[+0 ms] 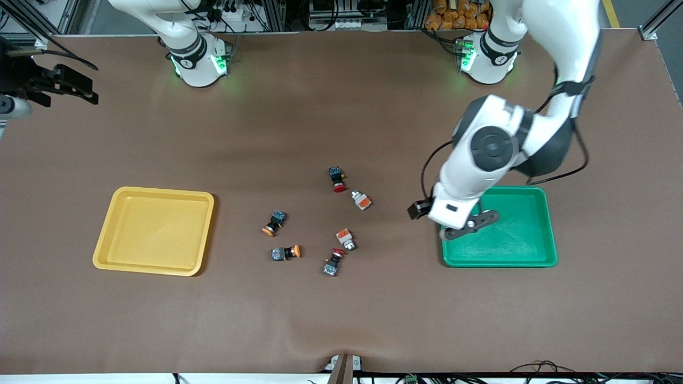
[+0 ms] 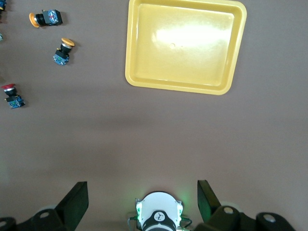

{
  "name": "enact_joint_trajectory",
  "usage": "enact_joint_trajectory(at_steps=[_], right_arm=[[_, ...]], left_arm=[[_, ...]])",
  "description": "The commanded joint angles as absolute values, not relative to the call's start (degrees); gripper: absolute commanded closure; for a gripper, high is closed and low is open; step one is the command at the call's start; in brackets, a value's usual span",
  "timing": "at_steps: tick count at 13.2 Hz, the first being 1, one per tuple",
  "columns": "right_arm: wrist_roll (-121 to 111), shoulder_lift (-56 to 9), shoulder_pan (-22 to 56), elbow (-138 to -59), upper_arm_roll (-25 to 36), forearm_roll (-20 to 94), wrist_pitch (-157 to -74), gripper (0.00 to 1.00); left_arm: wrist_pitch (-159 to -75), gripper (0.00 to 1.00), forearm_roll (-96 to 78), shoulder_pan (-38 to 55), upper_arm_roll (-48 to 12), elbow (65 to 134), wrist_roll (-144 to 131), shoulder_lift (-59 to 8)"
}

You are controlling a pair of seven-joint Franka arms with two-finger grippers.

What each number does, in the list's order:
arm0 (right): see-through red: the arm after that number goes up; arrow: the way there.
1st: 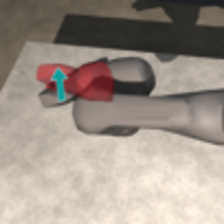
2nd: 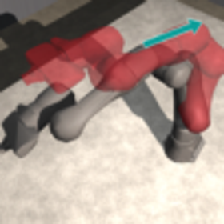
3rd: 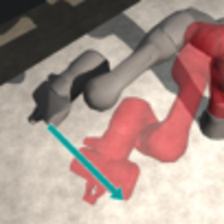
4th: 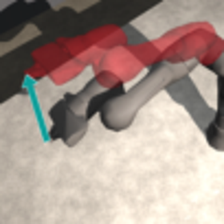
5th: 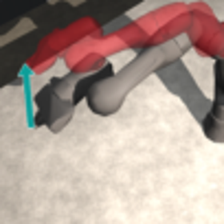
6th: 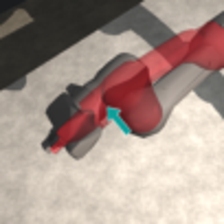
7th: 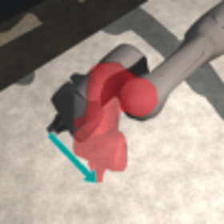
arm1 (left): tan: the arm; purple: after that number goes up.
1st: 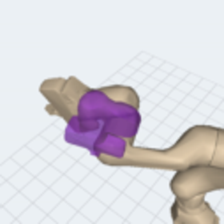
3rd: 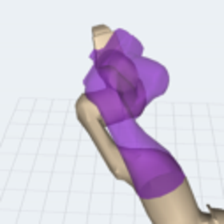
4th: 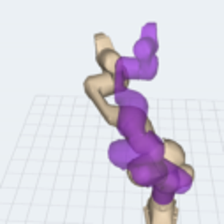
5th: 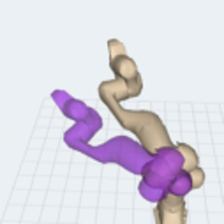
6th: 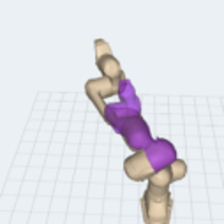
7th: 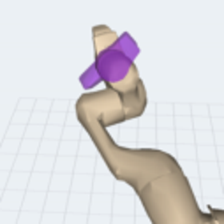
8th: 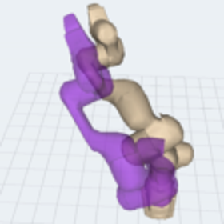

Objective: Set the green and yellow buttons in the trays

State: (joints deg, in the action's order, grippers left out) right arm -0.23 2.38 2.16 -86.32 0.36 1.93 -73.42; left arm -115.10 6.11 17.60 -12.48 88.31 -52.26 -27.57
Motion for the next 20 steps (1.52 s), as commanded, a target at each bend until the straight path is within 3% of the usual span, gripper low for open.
enact_joint_trajectory(at_steps=[1,8,15,20], right_arm=[[0.18,-0.86,5.0,-86.4,0.79,2.63,-74.09,0.0],[0.26,-14.05,14.4,-86.31,0.88,3.87,-87.7,0.0],[-13.96,-16.95,14.41,-86.75,0.88,8.61,-88.85,0.0],[-4.51,-17.93,13.8,-86.57,1.14,12.57,-91.15,0.0]], left_arm=[[-118.28,0.0,9.67,19.77,-12.39,91.22,-58.51,-28.21],[-126.11,0.0,9.93,25.92,-12.3,92.55,-73.81,-34.36],[-135.95,0.0,14.58,30.4,-11.87,92.37,-90.68,-40.33],[-140.43,0.0,14.68,32.08,-11.78,92.55,-95.52,-43.24]])
